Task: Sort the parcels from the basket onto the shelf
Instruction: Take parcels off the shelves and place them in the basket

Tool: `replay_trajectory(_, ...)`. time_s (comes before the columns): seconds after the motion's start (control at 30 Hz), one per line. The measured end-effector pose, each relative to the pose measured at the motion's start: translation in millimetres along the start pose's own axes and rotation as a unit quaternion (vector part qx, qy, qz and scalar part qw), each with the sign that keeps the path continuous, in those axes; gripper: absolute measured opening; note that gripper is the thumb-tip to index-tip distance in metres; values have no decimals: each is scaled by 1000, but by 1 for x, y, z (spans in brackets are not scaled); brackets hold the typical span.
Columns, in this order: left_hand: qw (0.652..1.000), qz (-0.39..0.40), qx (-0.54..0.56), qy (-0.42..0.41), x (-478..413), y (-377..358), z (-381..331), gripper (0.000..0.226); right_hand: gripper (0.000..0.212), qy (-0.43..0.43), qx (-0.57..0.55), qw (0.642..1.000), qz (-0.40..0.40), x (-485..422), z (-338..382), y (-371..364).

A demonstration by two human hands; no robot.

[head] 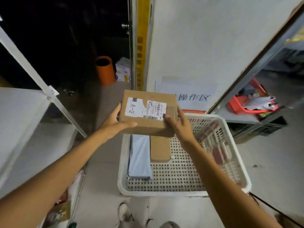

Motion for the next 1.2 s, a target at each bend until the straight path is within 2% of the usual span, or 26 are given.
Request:
replay_trajectory(0.17, 997, 74, 7, 16, -25, -70, 22, 81, 43, -64, -5, 998, -25, -3, -47, 49)
replay_trajectory(0.27, 994, 99, 7, 34, -42, -108, 34, 90, 41, -87, -1, 996, -33, -10, -80, 77)
replay_trajectory(0.37, 994, 94, 3, 58, -57, -151, 49, 97, 52, -144, -5, 989, -37, -22, -124, 104)
replay_trajectory(0.43, 994, 84, -17, 61, -68, -181, 62, 94, 54, -175, -5, 984, -37, -31, -156, 122)
replay_trajectory(0.53, 992, 92, -46, 67, -88, -230, 83, 91, 48, -215, 18, 975, -52, -50, -200, 148)
replay_trajectory(0.67, 988, 124, -36, 79, -115, -282, 119, 109, 49, -266, 63, 961, -54, -81, -260, 175)
replay_trajectory(0.77, 985, 149, -19, 82, -139, -312, 153, 116, 39, -285, 104, 951, -57, -107, -302, 188)
replay_trajectory(0.83, 986, 134, -24, 98, -157, -328, 177, 111, 37, -298, 118, 946, -50, -124, -331, 190)
replay_trajectory(0.9, 987, 104, -29, 119, -174, -339, 198, 101, 43, -300, 143, 942, -37, -137, -356, 186)
replay_trajectory(1.0, 985, 69, -82, 138, -189, -343, 237, 92, 53, -292, 208, 933, -25, -143, -388, 174)
replay_trajectory(1.07, 979, 74, -149, 118, -194, -341, 257, 87, 57, -285, 225, 932, -18, -149, -407, 165)
replay_trajectory(1.1, 970, 80, -214, 86, -196, -338, 263, 83, 57, -285, 227, 931, -18, -152, -414, 161)
replay_trajectory(1.2, 909, 96, -404, -41, -208, -332, 276, 69, 55, -281, 211, 936, -29, -163, -434, 154)
Point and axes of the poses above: each hand's wrist, its own x-axis away from the middle knuckle, its own y-axis out of the back of the hand, z = x × y, the point moved 2 cm from there along -x, towards the middle knuckle, and after that the axes turned 5 degrees about x, right-handed, at the moved point
